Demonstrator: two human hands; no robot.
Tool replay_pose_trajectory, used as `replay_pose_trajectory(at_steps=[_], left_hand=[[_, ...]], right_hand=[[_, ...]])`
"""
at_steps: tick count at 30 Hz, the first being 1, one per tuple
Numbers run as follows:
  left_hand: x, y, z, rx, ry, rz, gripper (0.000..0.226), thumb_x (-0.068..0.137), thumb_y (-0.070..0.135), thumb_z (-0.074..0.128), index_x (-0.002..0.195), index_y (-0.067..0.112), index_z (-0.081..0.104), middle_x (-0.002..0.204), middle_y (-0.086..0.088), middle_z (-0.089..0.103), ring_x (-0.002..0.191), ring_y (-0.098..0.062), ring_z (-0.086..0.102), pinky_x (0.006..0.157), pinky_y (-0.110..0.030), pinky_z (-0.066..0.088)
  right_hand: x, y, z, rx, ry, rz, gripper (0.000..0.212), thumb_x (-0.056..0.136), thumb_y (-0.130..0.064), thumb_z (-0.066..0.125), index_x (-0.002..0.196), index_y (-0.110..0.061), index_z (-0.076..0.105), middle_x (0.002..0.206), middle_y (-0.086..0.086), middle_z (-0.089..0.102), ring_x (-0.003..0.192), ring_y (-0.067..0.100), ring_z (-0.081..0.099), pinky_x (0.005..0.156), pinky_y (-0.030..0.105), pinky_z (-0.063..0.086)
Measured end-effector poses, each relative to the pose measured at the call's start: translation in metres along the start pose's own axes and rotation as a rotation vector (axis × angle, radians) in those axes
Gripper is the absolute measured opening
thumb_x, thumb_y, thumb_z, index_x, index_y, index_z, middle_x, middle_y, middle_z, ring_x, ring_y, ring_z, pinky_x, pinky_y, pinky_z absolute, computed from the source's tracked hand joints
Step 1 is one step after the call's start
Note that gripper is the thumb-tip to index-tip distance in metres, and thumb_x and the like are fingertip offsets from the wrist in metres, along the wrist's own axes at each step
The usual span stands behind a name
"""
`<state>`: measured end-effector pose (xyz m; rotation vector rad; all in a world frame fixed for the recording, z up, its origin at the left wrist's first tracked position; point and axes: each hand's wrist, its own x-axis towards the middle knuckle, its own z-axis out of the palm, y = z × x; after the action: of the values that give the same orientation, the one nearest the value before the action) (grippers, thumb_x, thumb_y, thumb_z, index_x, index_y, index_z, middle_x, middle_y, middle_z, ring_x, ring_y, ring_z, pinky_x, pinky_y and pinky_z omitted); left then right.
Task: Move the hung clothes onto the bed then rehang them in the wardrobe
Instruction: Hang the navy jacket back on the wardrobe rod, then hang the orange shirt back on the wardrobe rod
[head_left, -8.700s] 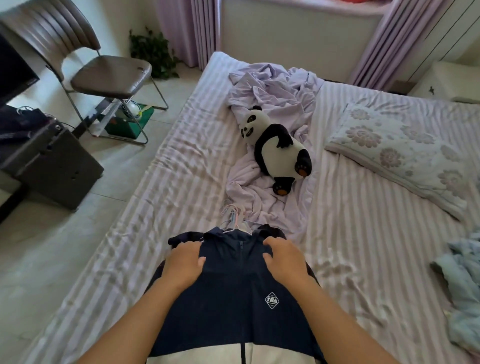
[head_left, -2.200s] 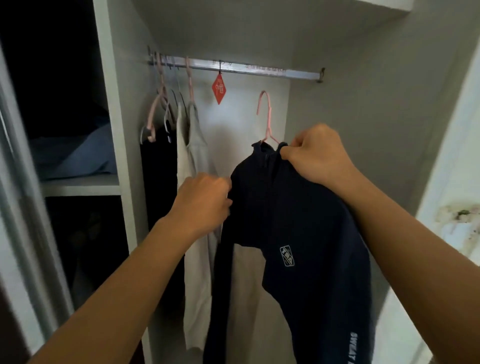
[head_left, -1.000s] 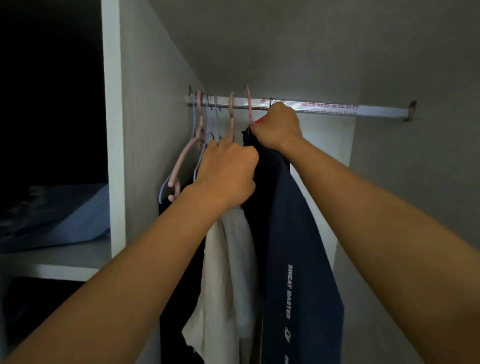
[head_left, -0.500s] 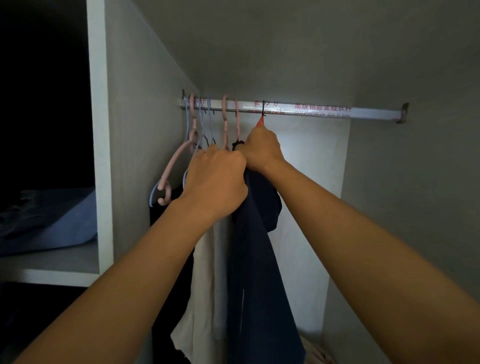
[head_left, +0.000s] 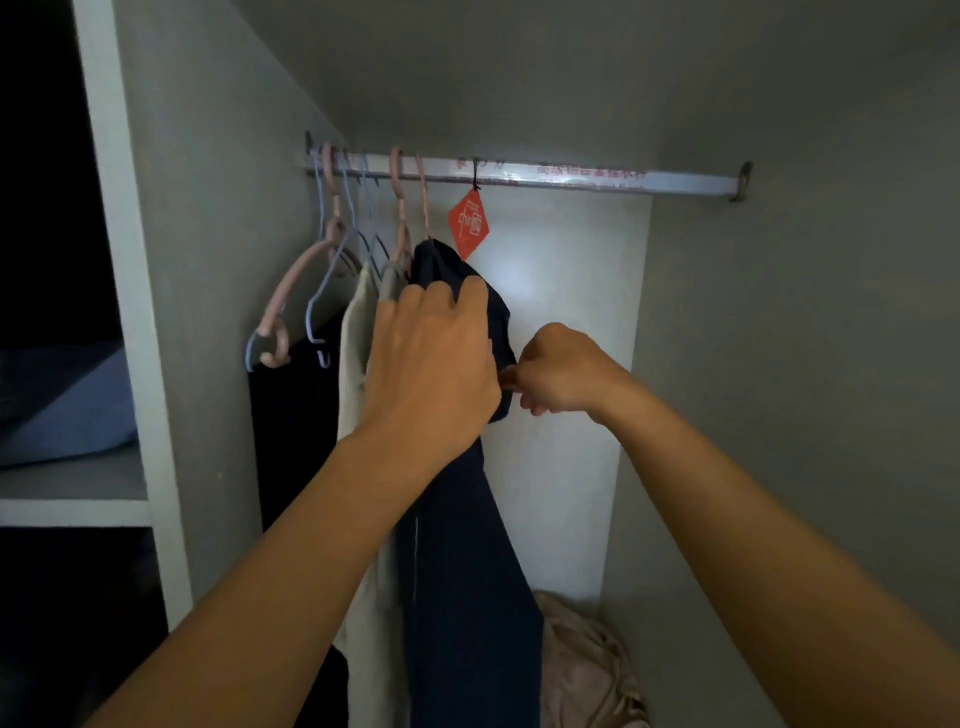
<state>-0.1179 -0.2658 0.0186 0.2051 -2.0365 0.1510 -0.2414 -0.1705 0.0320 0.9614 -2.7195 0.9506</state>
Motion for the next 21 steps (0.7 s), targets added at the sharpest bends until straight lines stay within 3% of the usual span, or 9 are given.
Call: replay_pose_trajectory(at_steps=[3, 5, 9, 12, 16, 21], left_hand=[[-0.022, 0.011, 0.008, 0.035, -0.057, 0.073, 0.021, 0.082, 0.018, 0.068, 0.101, 0.011, 0.061, 0.083, -0.008, 0.060, 0.081, -0.029, 0.053, 0.075, -0.038, 0.032], [-0.035, 0.017, 0.011, -0.021, -0.102, 0.116, 0.017, 0.086, 0.021, 0.064, 0.100, 0.012, 0.062, 0.084, -0.008, 0.060, 0.082, -0.028, 0.052, 0.078, -0.039, 0.033], [-0.053, 0.027, 0.014, -0.183, -0.283, 0.182, 0.028, 0.096, 0.036, 0.052, 0.114, 0.015, 0.056, 0.099, -0.005, 0.062, 0.094, -0.024, 0.053, 0.087, -0.036, 0.036], [-0.068, 0.033, 0.012, -0.374, -0.434, 0.204, 0.039, 0.095, 0.042, 0.055, 0.124, 0.016, 0.055, 0.110, -0.006, 0.062, 0.100, -0.024, 0.055, 0.085, -0.035, 0.043], [-0.098, 0.041, 0.005, -0.593, -0.718, 0.260, 0.052, 0.091, 0.048, 0.060, 0.135, 0.022, 0.049, 0.128, -0.002, 0.056, 0.113, -0.020, 0.054, 0.089, -0.033, 0.045], [-0.144, 0.065, -0.005, -0.803, -0.956, 0.320, 0.051, 0.087, 0.051, 0.066, 0.131, 0.029, 0.053, 0.127, 0.003, 0.057, 0.111, -0.015, 0.056, 0.094, -0.037, 0.049]], right_hand=[[-0.038, 0.024, -0.006, -0.057, -0.038, 0.036, 0.031, 0.090, -0.034, 0.066, 0.091, -0.004, 0.071, 0.086, 0.007, 0.073, 0.081, 0.020, 0.071, 0.069, 0.028, 0.055], [-0.066, 0.038, -0.010, -0.128, -0.039, 0.043, 0.029, 0.090, -0.037, 0.066, 0.094, -0.009, 0.070, 0.089, 0.001, 0.071, 0.083, 0.018, 0.068, 0.069, 0.026, 0.054], [-0.123, 0.051, -0.011, -0.218, 0.039, 0.024, 0.021, 0.088, -0.040, 0.067, 0.099, -0.023, 0.072, 0.096, -0.009, 0.069, 0.089, 0.011, 0.065, 0.081, 0.031, 0.054], [-0.164, 0.050, -0.007, -0.211, 0.120, 0.031, 0.024, 0.089, -0.040, 0.067, 0.106, -0.025, 0.070, 0.102, -0.009, 0.069, 0.089, 0.007, 0.065, 0.082, 0.025, 0.052], [-0.218, 0.049, 0.005, -0.275, 0.113, 0.156, 0.026, 0.086, -0.042, 0.068, 0.108, -0.028, 0.068, 0.105, -0.009, 0.068, 0.090, 0.007, 0.063, 0.084, 0.027, 0.052], [-0.294, 0.051, 0.016, -0.346, 0.056, 0.391, 0.033, 0.086, -0.046, 0.068, 0.116, -0.032, 0.063, 0.110, -0.009, 0.064, 0.098, 0.010, 0.061, 0.089, 0.030, 0.050]])
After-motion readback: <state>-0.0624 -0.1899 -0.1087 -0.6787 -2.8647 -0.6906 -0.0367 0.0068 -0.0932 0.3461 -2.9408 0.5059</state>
